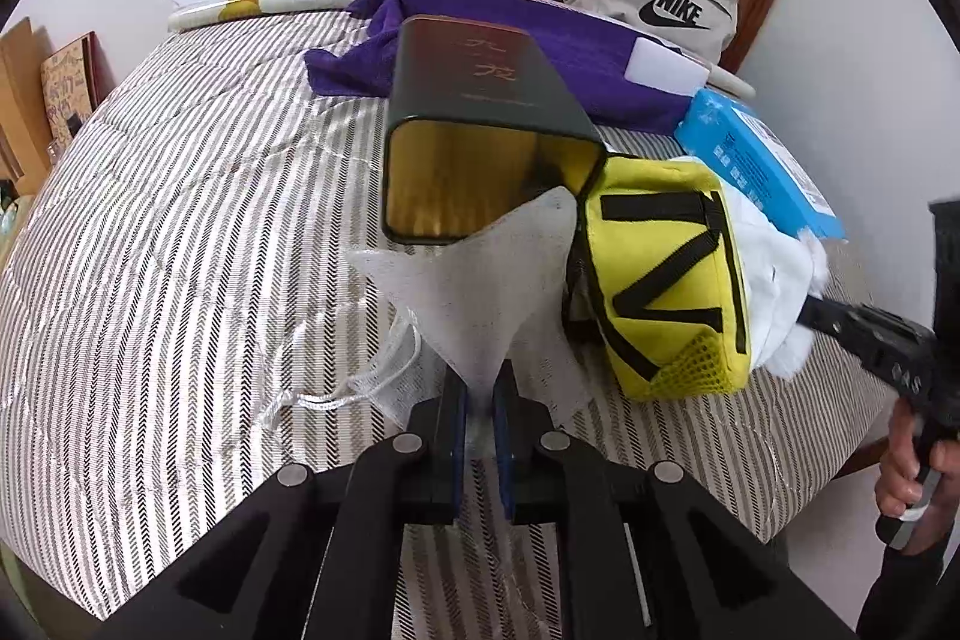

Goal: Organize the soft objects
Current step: 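Grasp the white mesh bag with the left tool while the right tool grasps a white glove, then carry the glove with the right tool onto the towel while the left tool drops the mesh bag there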

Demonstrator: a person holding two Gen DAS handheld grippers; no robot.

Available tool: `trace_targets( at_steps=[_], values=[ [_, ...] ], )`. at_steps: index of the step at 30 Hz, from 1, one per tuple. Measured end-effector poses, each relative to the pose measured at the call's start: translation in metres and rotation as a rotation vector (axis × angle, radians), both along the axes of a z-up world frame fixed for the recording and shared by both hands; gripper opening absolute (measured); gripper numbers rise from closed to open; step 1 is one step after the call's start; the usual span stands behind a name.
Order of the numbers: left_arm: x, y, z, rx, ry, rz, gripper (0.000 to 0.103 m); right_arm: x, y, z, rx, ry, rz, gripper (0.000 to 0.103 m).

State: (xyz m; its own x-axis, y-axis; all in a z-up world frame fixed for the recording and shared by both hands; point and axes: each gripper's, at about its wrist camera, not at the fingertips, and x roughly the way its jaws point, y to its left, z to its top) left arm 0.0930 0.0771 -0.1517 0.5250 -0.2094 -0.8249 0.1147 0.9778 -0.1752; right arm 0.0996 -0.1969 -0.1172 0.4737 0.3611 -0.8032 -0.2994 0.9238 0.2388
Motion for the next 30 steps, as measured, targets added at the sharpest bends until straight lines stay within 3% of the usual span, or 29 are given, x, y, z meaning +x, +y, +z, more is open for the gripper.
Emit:
trace_targets(
  at_steps=[4,9,11,13,15,16,30],
  values=[
    [0.004,-0.003,0.000,0.015,-0.013,0.001,0.016,-0.019,-0.014,0.011,-0.034,-0.019,0.001,0.007],
    [0.012,-0.008,0.001,0.004,-0.032,0.011,0.043,-0.032,-0.036,0.017,-0.106,-0.029,-0.041,0.007],
    [0.015,-0.010,0.001,0.015,-0.045,0.031,0.043,-0.030,-0.043,0.009,-0.103,-0.007,-0.064,0.007],
    [0.016,-0.012,0.000,0.035,-0.059,0.044,0.040,-0.025,-0.048,-0.002,-0.089,0.022,-0.084,0.007],
    [0.016,-0.014,0.000,0.066,-0.064,0.042,0.014,-0.022,-0.049,-0.010,-0.088,0.034,-0.092,0.007],
    [0.016,-0.015,0.000,0.085,-0.064,0.036,0.011,-0.022,-0.049,-0.013,-0.093,0.036,-0.092,0.007],
    [-0.003,-0.008,0.015,-0.014,-0.059,0.030,0.007,-0.022,-0.052,-0.013,-0.050,0.038,-0.104,0.007]
  ],
)
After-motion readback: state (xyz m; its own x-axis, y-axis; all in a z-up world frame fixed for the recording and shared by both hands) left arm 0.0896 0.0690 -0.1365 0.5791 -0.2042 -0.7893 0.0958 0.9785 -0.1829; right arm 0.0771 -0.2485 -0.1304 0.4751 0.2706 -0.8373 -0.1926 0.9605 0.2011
